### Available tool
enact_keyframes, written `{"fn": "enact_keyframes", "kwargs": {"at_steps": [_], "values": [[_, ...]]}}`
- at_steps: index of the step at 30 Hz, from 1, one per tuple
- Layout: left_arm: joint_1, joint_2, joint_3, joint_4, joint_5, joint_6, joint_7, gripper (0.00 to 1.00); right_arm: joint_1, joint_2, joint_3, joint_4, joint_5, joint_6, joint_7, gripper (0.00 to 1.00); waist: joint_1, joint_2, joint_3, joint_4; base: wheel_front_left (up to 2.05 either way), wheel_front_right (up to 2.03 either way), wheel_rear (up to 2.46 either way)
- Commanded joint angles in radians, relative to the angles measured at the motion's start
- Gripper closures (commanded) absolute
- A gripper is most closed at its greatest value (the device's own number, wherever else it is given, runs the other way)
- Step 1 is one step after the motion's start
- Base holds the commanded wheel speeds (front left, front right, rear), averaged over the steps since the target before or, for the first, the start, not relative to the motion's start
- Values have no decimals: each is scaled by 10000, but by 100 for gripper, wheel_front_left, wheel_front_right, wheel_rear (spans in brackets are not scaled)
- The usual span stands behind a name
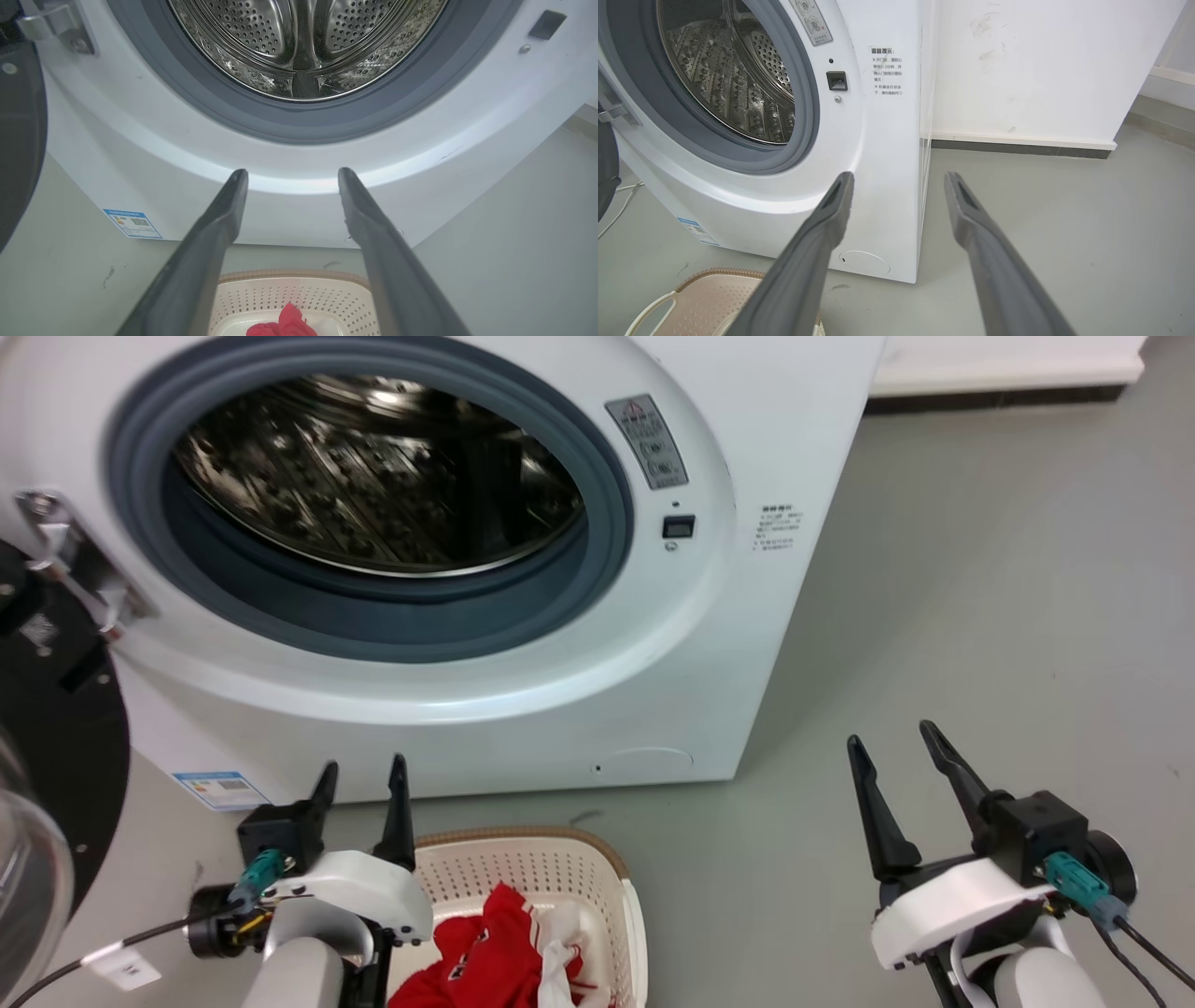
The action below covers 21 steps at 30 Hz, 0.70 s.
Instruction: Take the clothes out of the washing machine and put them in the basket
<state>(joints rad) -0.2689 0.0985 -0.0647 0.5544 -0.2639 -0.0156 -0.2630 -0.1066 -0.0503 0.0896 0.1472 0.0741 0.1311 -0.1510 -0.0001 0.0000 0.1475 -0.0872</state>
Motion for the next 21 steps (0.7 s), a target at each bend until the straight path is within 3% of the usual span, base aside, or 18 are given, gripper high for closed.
{"fn": "enact_keyframes", "kwargs": {"at_steps": [1, 12, 21], "values": [[156, 2, 43, -150, 85, 39, -23, 0, 129, 5, -25, -69, -60, -7, 28, 0, 1, 0, -229, 143, 0, 0, 0], [1482, 37, 520, -4305, 1405, 110, -24, 0, 755, 5, -553, -1029, -390, -7, 366, 0, 1, 0, -858, 282, 0, 0, 0], [2656, -14, 520, -4928, 1660, 130, -25, 0, 1269, 5, -414, -1351, -368, -7, 522, 0, 1, 0, -1373, 181, 0, 0, 0]]}}
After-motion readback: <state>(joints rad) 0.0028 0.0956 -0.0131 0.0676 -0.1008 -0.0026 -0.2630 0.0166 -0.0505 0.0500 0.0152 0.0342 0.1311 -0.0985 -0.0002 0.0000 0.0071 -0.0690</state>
